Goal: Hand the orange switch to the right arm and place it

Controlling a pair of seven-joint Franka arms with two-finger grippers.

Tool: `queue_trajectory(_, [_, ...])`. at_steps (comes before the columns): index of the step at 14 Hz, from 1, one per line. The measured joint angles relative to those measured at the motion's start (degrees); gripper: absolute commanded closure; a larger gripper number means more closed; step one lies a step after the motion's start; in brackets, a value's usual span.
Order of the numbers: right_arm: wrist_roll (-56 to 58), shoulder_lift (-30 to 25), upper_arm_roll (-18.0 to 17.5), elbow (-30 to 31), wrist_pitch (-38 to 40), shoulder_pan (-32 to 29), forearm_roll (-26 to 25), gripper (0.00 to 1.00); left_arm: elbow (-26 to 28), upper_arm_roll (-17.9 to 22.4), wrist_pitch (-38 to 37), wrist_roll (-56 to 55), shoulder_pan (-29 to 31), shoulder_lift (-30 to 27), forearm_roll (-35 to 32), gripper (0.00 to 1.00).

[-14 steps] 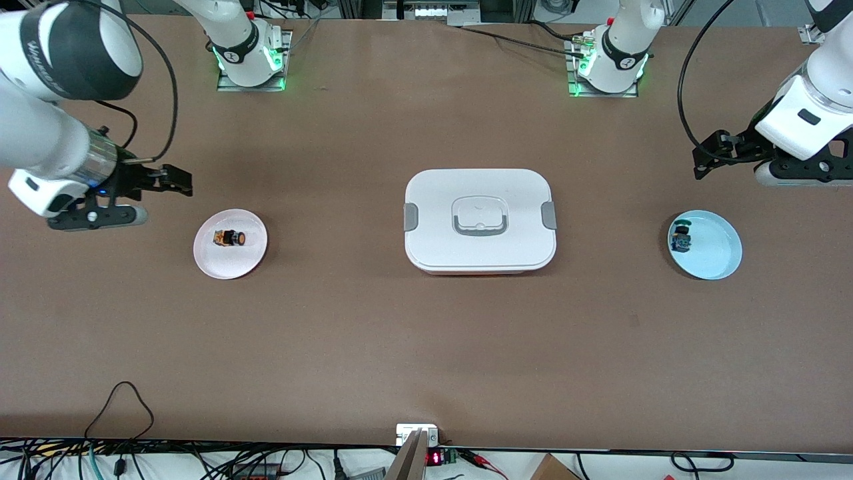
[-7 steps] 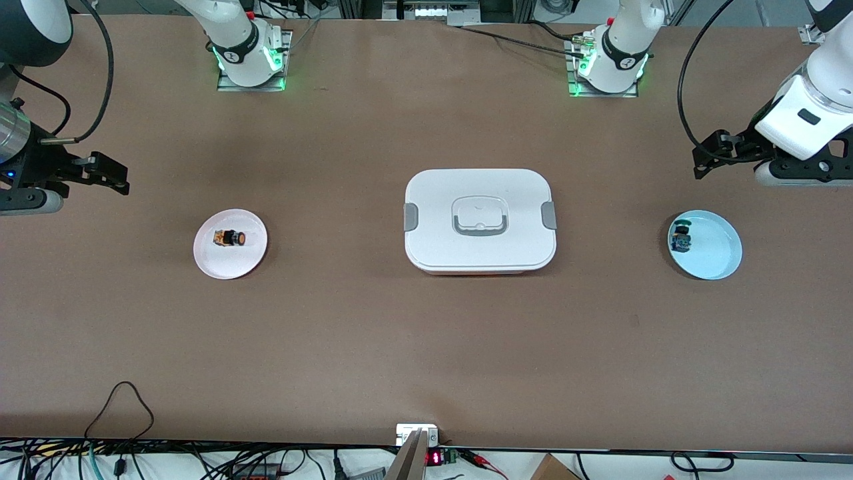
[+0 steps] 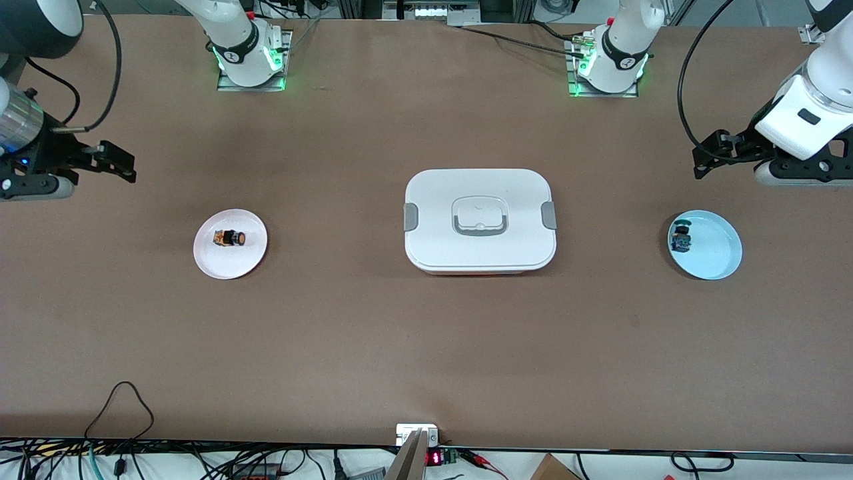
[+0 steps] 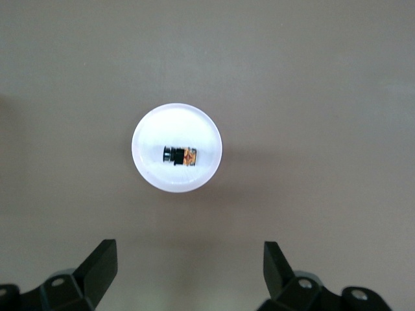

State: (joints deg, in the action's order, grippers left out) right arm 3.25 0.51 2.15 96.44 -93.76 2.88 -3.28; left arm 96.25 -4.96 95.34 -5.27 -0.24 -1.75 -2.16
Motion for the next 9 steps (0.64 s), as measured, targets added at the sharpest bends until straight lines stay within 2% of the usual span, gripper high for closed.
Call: queue_trajectory(9, [-1.52,-0.46,0.00,-2.23,1.24,-0.01,0.01,0.00,-0.03,0.00,0.00,0.00,-0.02,0.00,0.00,0.00])
